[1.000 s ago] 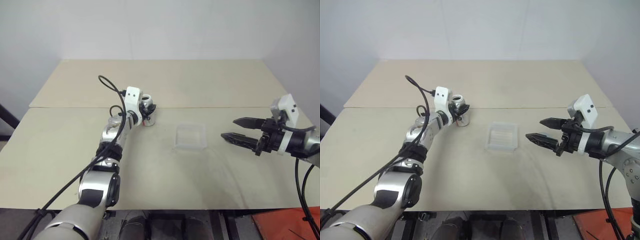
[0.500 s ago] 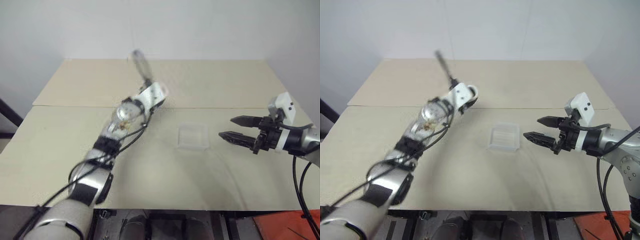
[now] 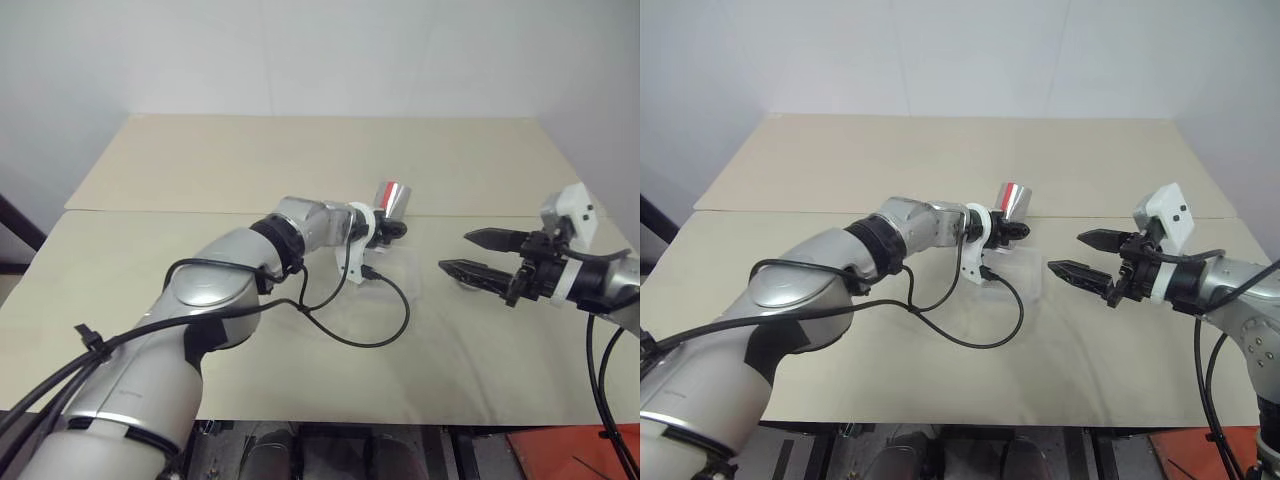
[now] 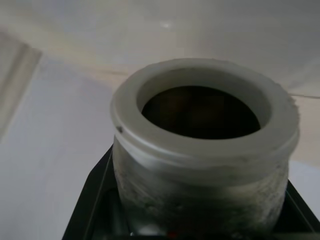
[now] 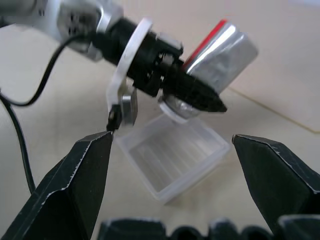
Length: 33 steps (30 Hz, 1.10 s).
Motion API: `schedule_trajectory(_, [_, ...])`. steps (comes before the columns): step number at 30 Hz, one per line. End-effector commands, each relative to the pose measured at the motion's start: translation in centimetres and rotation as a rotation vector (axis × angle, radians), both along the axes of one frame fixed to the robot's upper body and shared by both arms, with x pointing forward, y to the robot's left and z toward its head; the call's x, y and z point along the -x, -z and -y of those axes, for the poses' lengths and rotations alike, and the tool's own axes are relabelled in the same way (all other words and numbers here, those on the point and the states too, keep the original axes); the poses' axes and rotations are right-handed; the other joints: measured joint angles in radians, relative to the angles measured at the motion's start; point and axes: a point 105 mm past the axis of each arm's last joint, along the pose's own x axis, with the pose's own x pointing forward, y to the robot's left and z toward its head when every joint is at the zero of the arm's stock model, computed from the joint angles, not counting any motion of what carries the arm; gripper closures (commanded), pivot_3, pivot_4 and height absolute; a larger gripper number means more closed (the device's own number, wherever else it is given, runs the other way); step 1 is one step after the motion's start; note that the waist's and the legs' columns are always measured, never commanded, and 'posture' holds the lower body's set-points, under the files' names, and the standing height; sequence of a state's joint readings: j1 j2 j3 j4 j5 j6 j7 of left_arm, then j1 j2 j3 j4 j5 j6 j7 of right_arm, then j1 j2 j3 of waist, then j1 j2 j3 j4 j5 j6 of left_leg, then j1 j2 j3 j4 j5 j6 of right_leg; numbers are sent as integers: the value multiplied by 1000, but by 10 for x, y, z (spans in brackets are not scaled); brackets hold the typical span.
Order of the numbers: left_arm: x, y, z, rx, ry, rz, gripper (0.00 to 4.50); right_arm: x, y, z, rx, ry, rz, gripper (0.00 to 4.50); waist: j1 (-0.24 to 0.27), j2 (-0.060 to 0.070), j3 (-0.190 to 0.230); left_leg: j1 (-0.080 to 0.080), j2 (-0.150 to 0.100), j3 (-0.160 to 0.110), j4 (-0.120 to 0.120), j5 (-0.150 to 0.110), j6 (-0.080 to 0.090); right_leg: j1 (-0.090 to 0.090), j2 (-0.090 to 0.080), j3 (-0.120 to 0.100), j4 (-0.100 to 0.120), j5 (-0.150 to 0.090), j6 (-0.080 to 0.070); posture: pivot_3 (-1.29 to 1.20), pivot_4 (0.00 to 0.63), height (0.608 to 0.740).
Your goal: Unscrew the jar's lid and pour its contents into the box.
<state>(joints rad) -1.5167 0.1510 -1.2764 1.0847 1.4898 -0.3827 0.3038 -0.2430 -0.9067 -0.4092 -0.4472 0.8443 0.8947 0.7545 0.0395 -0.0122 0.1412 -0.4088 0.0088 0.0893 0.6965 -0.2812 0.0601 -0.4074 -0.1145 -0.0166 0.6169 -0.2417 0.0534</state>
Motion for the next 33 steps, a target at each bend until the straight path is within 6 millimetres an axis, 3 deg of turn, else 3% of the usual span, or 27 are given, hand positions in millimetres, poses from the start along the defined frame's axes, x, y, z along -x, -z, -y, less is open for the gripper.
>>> schedule_trajectory(1, [0, -25, 11, 82, 28, 46, 2446, 11, -15, -4, -22, -3, 64, 52, 2, 0, 0, 0, 0, 0, 0, 0, 0, 0, 0, 0, 0, 0, 0, 0, 150, 740])
schedule_trajectory(11, [1, -33, 7, 171, -7, -44, 2446, 11, -12, -2, -18, 13, 45, 52, 0, 0, 0, 1, 2, 0, 0, 0, 0, 0, 0, 1, 1, 0, 0, 0, 150, 740])
schedule_trajectory(14, [-2, -44, -1, 301, -55, -149, 2446, 7, -10, -1, -11, 11, 36, 52, 0, 0, 0, 1, 2, 0, 1, 0, 0, 0, 0, 1, 1, 0, 0, 0, 150, 740])
schedule_trajectory(17, [-9, -52, -20, 456, -134, -287, 2446, 5, -11, -1, -5, 1, 34, 52, -2, 0, 0, 1, 3, 0, 1, 0, 0, 0, 0, 1, 2, 0, 0, 0, 150, 740])
schedule_trajectory(25, [-27, -55, -75, 971, -399, -813, 2446, -1, -13, 0, 28, -41, 24, 52, -7, 1, 0, 3, 4, 1, 3, 0, 0, 0, 0, 0, 6, 0, 0, 0, 150, 740])
schedule_trajectory(33, [-31, -54, -115, 1618, -485, -1605, 2446, -3, -16, -1, 54, -79, 16, 52, -19, 1, -1, 2, 4, 1, 6, 0, 0, 1, 0, -1, 7, 0, 0, 0, 150, 740])
